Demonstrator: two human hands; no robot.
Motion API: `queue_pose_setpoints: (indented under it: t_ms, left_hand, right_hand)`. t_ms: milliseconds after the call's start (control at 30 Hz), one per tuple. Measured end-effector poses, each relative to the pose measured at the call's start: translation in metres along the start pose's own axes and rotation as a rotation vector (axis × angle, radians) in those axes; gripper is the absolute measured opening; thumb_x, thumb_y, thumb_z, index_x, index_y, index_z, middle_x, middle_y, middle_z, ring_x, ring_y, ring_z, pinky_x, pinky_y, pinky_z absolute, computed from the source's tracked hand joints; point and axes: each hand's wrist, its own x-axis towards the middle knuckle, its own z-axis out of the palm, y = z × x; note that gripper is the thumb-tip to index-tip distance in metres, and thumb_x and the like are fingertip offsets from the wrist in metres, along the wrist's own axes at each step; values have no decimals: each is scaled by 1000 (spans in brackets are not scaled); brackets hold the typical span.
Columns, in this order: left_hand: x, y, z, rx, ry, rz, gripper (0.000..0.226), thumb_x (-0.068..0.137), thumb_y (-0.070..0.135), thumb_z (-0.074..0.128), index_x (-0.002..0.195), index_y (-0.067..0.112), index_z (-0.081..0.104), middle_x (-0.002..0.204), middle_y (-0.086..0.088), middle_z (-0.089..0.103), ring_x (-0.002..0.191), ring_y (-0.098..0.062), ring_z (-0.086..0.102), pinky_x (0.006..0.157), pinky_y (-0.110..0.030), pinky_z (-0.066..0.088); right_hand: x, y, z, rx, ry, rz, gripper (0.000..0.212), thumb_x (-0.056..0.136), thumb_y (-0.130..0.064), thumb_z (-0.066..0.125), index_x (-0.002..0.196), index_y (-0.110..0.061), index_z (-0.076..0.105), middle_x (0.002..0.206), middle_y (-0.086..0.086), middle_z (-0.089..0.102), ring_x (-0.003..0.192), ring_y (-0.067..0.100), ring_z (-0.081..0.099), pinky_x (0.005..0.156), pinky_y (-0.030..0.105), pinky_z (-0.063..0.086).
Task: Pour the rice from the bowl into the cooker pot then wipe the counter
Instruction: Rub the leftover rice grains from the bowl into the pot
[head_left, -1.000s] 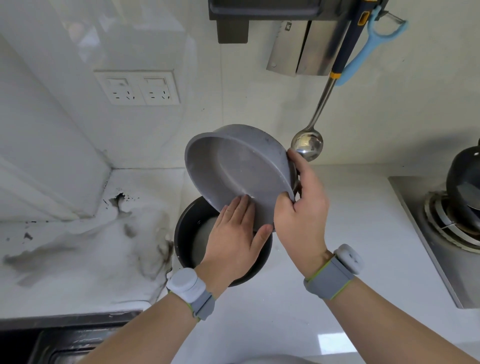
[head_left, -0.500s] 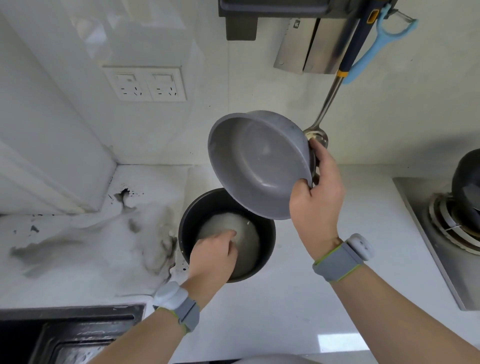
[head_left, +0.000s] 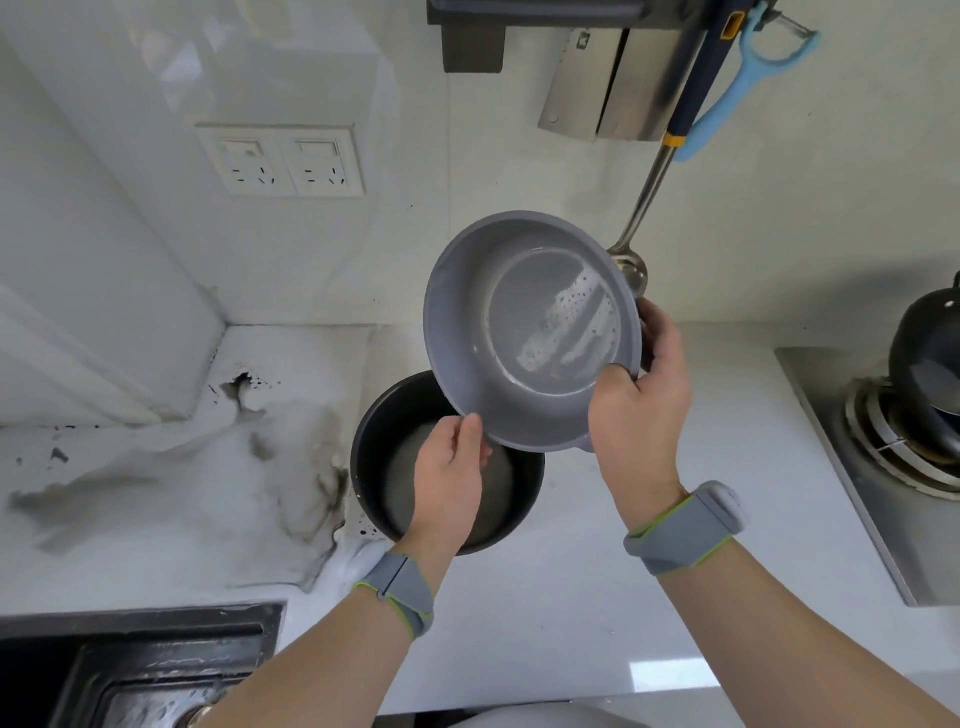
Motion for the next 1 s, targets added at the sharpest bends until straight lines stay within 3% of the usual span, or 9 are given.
queue_pose_setpoints:
  t_ms: [100,167,233,300,367,467,567,767,1000]
  left_hand:
    - [3,-5,-5,8,42,9,40,108,43,41,77,24,56,65,13,56,62,-2,51,61,-13,44]
    - [8,-10,-12,105,78,-1,33,107,41,42,81,28,58,71,15,59,69,-6,55,65,-25,45]
    - [12,-15,-25,317,60,-48,15,104,30,48,109,34,61,102,14,66,92,-15,63,73,-31,48]
    - [15,-20,-34,523,-27,-88,50,100,24,53,148,31,44,145,1,51,119,-27,60,89,-36,51]
    - [15,-22,-38,586,-34,-62,61,99,29,52,158,29,33,155,-1,42,125,-28,57,88,-35,47]
    - [12,-25,-44,775,-60,87,52,100,31,48,151,27,42,138,1,59,109,-24,63,80,-35,50]
    - [10,-33,-56,1032,-96,228,43,99,29,51,141,19,57,124,-4,68,103,-28,64,87,-40,53]
    - [-8,-45,-59,1116,-144,449,43,95,57,50,116,28,73,106,7,75,97,-22,67,91,-38,46]
    - [-22,-64,-56,1127,-300,702,69,88,87,32,97,35,74,87,17,67,88,-14,61,86,-32,45]
  right_hand:
    - [-3,1,-1,5,-2,19,69,81,8,44,143,-20,58,133,-2,67,126,17,62,108,47,52]
    - [-3,2,-2,0,-4,35,68,81,6,44,143,-21,58,132,-4,68,125,16,63,108,47,52]
    - [-3,5,-4,-17,-6,60,67,82,6,45,141,-22,59,129,-5,69,122,16,64,106,48,53]
    - [-2,9,-6,-37,-11,82,65,83,7,46,139,-24,60,127,-5,69,119,16,64,105,48,54]
    - [-1,14,-9,-42,-11,107,63,84,6,47,136,-25,62,124,-6,70,116,15,65,103,42,56]
    - [4,27,-15,-8,22,221,56,85,4,48,130,-25,65,116,-9,73,106,12,69,89,33,58]
    - [12,48,-31,61,86,397,46,85,6,46,122,-9,68,98,-1,70,85,20,64,67,29,51]
    - [15,99,-78,121,206,755,20,86,6,45,79,-9,56,79,7,48,67,24,41,47,24,35]
    - [19,147,-106,144,331,870,17,88,1,47,93,-10,59,90,9,52,73,27,46,51,26,39]
